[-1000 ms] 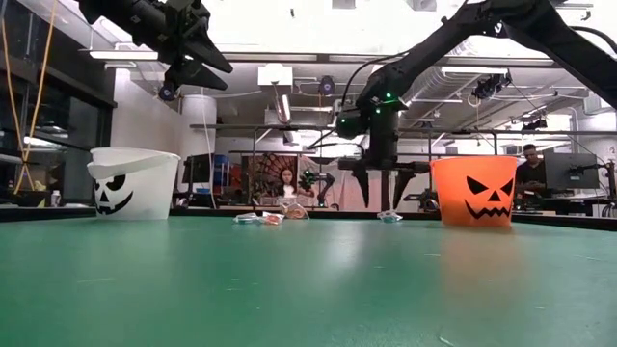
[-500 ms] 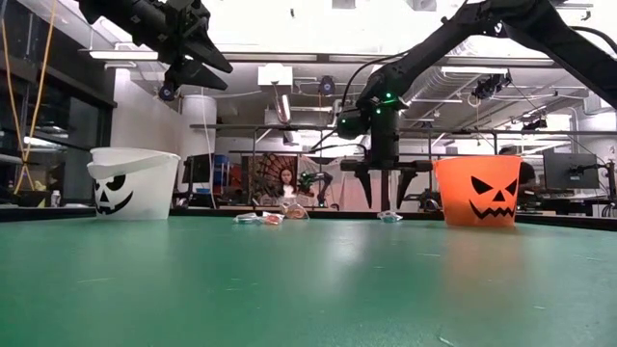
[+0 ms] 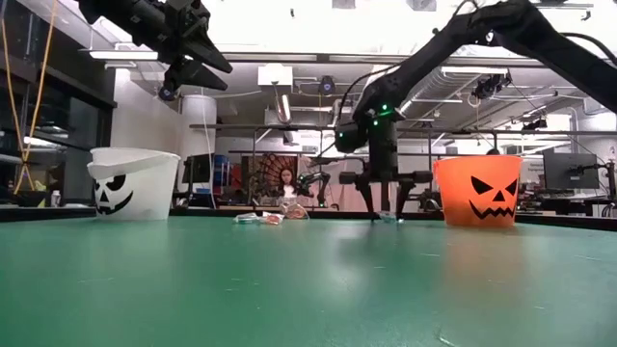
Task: Sort candy by brand, put in halloween buckets
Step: Put the blue gummy into the pink bucket
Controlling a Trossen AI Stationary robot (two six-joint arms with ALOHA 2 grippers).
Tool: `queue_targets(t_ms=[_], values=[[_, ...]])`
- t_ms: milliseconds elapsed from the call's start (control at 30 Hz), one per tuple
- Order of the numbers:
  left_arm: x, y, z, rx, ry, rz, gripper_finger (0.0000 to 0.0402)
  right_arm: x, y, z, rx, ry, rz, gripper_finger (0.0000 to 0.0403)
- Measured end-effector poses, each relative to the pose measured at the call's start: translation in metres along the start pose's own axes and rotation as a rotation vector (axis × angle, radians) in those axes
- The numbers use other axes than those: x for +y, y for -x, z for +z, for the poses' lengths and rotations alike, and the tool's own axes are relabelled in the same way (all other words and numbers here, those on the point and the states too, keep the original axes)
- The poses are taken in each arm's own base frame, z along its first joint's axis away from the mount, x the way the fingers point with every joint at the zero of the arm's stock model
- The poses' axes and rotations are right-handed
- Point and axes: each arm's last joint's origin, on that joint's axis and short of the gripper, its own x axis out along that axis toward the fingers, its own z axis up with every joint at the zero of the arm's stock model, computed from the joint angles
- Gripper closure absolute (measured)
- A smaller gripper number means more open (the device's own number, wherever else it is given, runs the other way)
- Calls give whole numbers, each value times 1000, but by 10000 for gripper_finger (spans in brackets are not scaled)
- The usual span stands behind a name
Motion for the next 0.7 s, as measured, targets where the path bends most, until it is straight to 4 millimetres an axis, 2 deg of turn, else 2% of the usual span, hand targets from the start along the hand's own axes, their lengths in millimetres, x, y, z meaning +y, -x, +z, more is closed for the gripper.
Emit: queue_targets(t_ms=[267, 367, 467, 567, 600, 700], values=[[0, 0, -1, 9, 1, 1, 204, 6, -4, -4, -16, 49, -1, 191], [0, 0, -1, 9, 1, 1, 204, 9, -4, -10, -14, 103, -7, 230], [0, 0, -1, 9, -21, 2, 204, 15, -2, -22, -20, 191, -10, 303], [0, 0, -1, 9, -25, 2, 204, 22, 10, -40, -9, 301, 24, 380], [0, 0, -1, 9, -25, 2, 204, 25, 18, -46, -20, 345, 50, 388], [0, 0, -1, 9, -25, 2, 204, 25, 49, -72, -43, 457, 71, 369]])
